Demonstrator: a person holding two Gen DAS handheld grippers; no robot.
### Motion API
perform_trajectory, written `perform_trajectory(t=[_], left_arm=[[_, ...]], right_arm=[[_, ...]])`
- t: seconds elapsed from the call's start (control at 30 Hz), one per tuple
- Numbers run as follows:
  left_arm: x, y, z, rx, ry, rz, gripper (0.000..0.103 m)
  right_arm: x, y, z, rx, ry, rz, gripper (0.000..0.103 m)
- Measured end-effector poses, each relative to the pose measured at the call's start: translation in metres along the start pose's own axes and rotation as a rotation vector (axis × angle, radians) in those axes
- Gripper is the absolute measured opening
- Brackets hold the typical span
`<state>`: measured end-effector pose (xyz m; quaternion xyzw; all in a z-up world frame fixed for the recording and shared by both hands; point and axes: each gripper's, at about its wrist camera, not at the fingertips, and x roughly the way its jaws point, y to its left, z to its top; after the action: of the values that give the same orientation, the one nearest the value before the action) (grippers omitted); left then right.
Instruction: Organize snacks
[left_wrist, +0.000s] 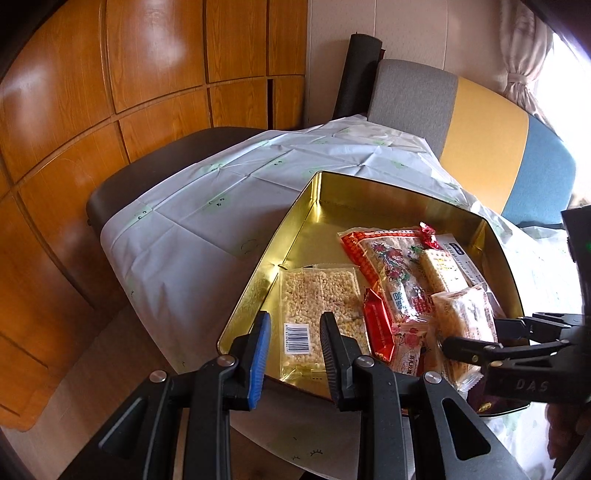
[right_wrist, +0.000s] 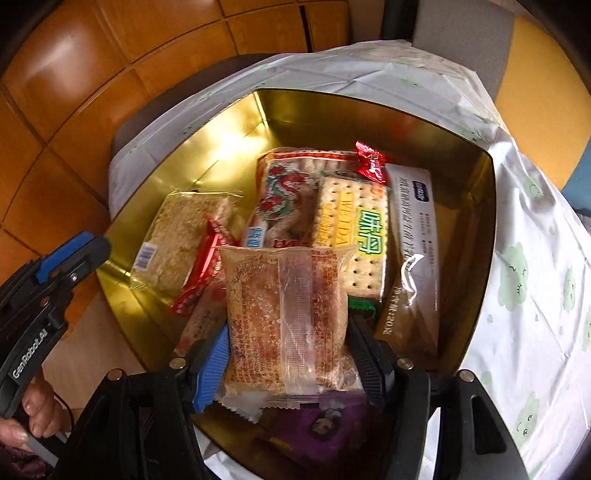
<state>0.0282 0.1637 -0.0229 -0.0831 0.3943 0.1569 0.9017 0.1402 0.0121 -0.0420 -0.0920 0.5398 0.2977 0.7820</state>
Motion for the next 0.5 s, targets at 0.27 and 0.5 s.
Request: perform_trajectory(t=[0.27,0.5], left_arm=[[0.000,-0.004,-0.002,0.006,-0.001,-0.004,0.028],[-0.003,-0.010,-0.004,0.018,-0.003,-0.009,0.028]], right_arm=[[-0.023,-0.005,-0.012,0.024,-0.087,-0.023,0.068],[-0.032,0.005,-0.014,-0.024,-0.145,-0.091,0.033]])
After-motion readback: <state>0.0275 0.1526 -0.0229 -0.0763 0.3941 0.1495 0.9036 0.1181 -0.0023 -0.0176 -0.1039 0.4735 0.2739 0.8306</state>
